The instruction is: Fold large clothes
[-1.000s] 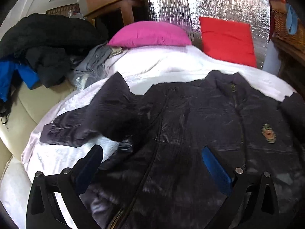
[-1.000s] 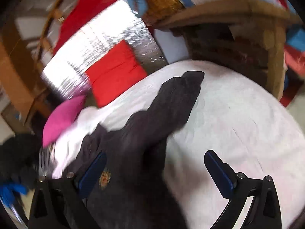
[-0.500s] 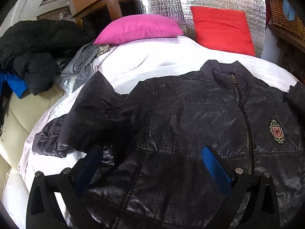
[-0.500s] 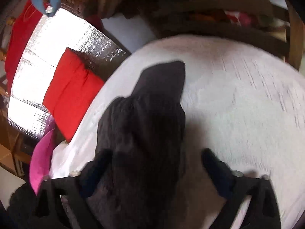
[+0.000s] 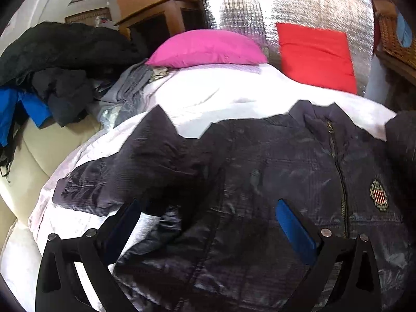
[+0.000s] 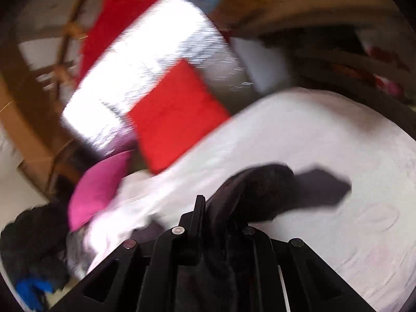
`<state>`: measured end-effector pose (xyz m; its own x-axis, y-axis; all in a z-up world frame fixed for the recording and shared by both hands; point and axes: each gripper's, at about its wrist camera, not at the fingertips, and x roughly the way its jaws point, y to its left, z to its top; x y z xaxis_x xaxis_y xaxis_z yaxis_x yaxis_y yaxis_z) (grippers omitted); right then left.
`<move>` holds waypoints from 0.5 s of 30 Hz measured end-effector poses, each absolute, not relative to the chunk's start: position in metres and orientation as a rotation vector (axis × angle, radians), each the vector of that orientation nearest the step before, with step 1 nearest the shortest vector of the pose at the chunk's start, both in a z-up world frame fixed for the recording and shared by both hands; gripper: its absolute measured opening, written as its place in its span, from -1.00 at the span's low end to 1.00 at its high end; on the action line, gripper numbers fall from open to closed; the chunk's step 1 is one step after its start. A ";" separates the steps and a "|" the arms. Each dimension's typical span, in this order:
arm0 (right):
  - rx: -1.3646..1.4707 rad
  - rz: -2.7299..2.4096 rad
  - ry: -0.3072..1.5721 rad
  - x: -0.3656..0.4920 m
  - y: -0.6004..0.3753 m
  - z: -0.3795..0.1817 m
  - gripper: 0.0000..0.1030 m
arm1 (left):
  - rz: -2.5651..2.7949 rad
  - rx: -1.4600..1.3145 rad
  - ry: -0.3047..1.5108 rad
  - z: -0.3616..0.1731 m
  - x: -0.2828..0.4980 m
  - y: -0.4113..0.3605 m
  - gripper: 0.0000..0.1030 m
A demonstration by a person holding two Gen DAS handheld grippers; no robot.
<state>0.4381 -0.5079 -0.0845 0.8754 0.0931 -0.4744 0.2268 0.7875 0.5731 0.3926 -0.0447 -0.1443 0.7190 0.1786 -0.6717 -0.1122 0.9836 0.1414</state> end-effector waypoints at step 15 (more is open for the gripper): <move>0.522 0.192 0.979 0.412 -0.246 -0.181 -0.67 | 0.233 -0.003 0.729 -0.133 0.379 0.027 1.00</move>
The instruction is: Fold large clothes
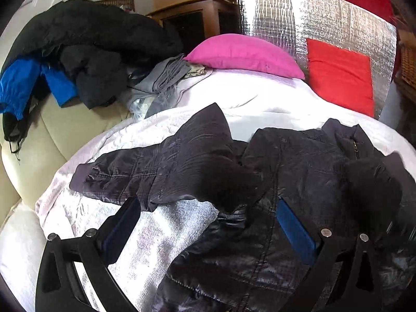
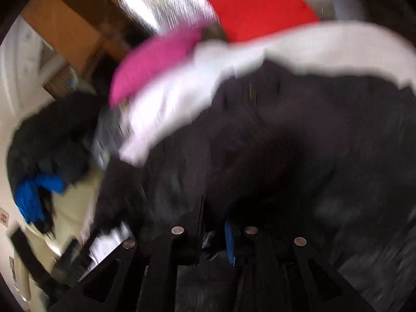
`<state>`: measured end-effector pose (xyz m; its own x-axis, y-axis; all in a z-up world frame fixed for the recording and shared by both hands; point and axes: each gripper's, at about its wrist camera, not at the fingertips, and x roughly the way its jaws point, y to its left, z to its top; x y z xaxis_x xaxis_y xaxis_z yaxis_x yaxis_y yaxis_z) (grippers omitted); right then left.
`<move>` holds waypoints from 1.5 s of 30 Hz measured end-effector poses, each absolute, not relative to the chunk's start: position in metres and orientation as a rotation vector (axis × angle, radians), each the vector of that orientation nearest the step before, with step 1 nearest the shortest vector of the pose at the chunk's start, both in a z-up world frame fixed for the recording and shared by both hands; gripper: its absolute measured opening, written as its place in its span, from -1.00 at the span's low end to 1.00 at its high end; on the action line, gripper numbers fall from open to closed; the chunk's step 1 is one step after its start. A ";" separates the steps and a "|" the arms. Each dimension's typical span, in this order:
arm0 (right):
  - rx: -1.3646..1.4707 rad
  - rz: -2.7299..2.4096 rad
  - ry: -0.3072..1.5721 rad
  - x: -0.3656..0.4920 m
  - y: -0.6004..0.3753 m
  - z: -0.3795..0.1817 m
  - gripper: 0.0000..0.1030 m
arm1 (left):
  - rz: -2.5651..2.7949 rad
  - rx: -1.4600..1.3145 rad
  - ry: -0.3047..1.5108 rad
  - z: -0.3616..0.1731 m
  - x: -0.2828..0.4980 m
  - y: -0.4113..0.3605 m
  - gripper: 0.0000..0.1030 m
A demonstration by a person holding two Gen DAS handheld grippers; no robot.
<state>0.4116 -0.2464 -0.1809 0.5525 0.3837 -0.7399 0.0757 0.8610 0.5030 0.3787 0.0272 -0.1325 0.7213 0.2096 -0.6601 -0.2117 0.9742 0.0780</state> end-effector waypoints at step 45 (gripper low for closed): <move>0.088 -0.396 0.842 0.372 -0.381 -0.186 -0.03 | -0.068 -0.010 0.980 -0.181 0.430 -0.040 -0.09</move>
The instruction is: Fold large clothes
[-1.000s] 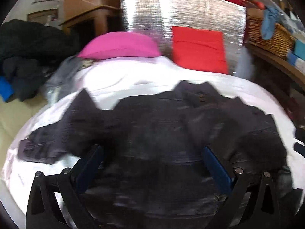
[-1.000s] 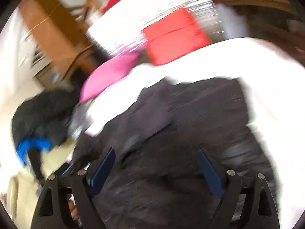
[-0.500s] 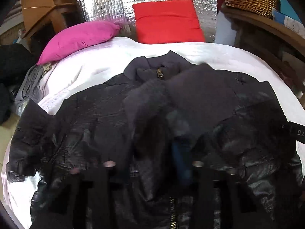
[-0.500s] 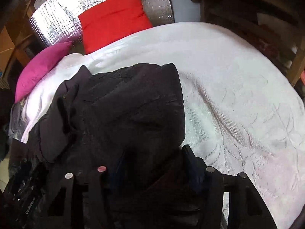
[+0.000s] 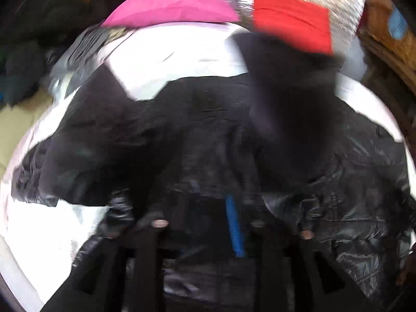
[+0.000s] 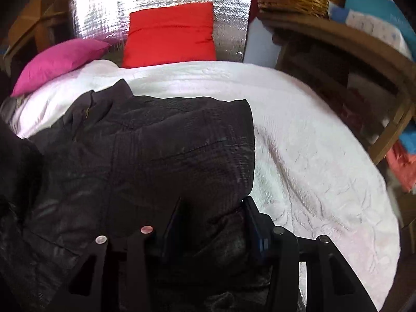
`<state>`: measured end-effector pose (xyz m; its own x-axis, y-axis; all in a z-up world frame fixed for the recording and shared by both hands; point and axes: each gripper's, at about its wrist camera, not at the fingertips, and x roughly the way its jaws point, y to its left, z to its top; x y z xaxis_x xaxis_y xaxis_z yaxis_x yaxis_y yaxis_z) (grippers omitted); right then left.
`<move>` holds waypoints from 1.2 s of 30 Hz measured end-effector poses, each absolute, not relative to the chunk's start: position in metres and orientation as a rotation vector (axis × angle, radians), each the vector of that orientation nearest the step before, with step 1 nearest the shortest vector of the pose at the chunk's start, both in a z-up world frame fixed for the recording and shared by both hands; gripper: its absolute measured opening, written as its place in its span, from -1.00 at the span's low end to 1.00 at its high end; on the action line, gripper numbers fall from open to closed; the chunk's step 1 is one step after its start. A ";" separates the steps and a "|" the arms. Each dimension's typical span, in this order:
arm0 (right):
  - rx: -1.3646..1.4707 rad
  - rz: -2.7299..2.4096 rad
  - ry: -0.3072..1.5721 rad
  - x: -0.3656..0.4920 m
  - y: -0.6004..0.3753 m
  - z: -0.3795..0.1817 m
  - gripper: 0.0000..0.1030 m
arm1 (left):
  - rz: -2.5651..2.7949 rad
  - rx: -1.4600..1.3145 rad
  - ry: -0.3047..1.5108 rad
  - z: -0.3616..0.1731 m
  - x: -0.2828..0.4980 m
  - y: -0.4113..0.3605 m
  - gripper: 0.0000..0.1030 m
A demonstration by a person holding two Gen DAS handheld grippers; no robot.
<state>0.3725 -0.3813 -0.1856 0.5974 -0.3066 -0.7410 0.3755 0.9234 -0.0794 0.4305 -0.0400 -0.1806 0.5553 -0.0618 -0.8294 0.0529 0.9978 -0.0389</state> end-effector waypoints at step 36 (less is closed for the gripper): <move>0.004 -0.443 0.841 0.370 -0.366 -0.188 -0.03 | 0.109 0.128 0.942 -0.195 0.446 -0.036 -0.75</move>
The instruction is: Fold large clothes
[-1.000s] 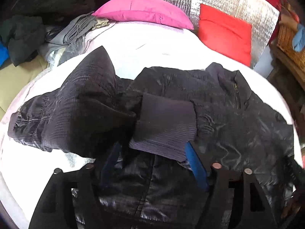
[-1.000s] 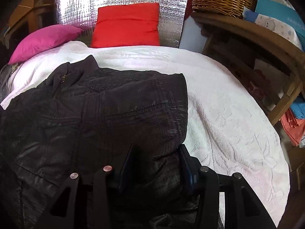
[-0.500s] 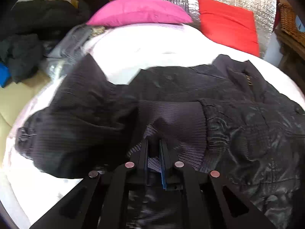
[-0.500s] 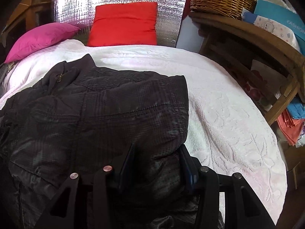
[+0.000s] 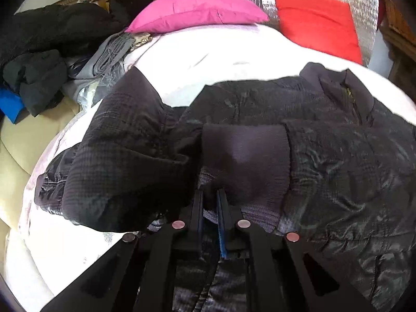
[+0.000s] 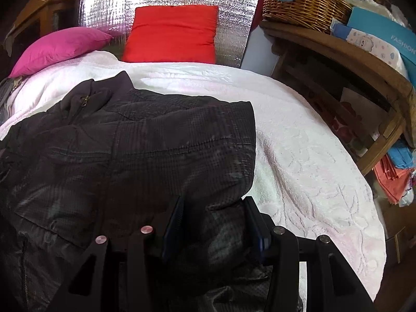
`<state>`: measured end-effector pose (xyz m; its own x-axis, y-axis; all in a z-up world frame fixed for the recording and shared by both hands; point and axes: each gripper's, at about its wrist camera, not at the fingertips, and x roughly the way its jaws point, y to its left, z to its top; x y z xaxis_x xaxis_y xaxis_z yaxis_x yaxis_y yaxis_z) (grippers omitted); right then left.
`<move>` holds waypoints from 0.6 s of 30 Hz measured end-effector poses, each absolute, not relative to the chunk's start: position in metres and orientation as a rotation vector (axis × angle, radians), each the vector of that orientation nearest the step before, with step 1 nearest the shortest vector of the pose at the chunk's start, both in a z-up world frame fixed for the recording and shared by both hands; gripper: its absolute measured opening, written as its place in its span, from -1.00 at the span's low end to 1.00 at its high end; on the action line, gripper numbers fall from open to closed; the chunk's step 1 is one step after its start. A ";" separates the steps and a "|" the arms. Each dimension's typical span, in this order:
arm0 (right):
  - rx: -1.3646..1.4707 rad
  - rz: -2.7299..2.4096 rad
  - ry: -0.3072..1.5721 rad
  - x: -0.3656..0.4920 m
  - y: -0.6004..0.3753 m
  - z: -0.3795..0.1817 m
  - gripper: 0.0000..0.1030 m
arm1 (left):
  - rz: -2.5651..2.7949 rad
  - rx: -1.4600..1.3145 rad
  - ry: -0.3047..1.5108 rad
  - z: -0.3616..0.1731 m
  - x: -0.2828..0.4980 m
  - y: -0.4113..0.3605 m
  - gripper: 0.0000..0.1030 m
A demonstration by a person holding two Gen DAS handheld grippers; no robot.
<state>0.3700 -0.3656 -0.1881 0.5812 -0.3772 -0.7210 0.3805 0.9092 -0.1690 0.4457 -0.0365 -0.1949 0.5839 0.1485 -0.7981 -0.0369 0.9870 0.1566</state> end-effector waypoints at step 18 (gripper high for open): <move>0.118 -0.437 0.698 0.338 -0.379 -0.141 0.36 | 0.223 -0.371 0.736 -0.125 0.400 0.132 0.49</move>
